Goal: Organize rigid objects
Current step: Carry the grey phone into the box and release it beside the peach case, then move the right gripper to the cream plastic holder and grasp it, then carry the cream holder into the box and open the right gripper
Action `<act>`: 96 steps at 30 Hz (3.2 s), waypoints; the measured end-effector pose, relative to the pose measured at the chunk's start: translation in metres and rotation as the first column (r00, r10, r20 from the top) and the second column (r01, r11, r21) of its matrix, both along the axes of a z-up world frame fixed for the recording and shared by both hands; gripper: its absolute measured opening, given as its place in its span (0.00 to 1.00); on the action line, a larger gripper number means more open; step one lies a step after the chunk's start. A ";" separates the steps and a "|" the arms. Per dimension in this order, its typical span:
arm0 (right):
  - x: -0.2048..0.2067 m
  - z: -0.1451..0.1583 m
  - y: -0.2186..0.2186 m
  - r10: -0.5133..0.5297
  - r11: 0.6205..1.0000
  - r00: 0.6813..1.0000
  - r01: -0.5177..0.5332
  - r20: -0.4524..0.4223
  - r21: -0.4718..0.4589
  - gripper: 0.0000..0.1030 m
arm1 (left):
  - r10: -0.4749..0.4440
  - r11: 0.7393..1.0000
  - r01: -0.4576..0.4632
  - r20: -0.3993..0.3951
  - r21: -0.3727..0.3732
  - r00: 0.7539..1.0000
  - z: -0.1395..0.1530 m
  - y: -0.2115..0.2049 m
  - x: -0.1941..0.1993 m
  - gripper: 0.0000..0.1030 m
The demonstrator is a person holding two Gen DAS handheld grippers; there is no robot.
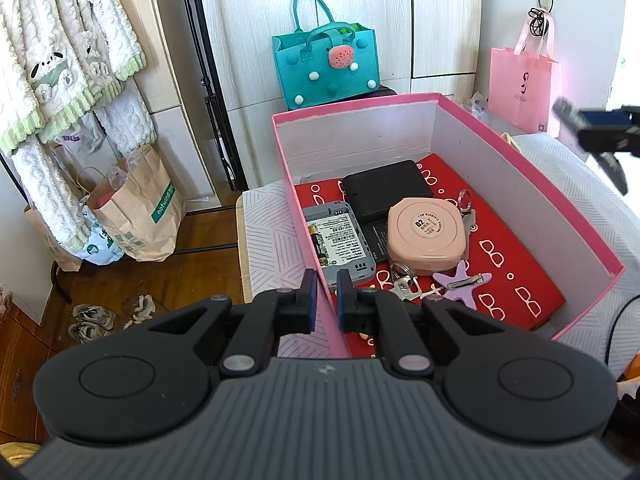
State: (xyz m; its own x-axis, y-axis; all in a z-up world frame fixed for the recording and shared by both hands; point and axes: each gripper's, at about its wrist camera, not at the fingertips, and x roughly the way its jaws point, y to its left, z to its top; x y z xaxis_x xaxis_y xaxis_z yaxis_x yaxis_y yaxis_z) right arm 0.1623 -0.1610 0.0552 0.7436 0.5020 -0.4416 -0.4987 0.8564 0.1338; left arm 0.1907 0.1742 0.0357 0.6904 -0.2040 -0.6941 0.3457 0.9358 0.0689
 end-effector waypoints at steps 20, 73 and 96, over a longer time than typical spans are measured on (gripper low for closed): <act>0.090 -0.034 0.107 0.131 0.947 0.981 -0.166 -0.139 -0.276 0.63 | -0.024 1.000 0.024 0.018 -0.012 1.000 -0.003 0.002 -0.001 0.09; 0.142 -0.111 -0.069 -0.085 0.946 0.996 0.073 -0.025 -0.316 0.78 | 0.001 1.000 -0.001 0.006 -0.028 1.000 -0.008 0.004 -0.001 0.10; 0.095 -0.083 -0.075 -0.139 0.964 0.980 0.101 -0.140 -0.245 0.61 | 0.028 1.000 -0.028 -0.014 -0.009 1.000 -0.008 -0.001 0.003 0.10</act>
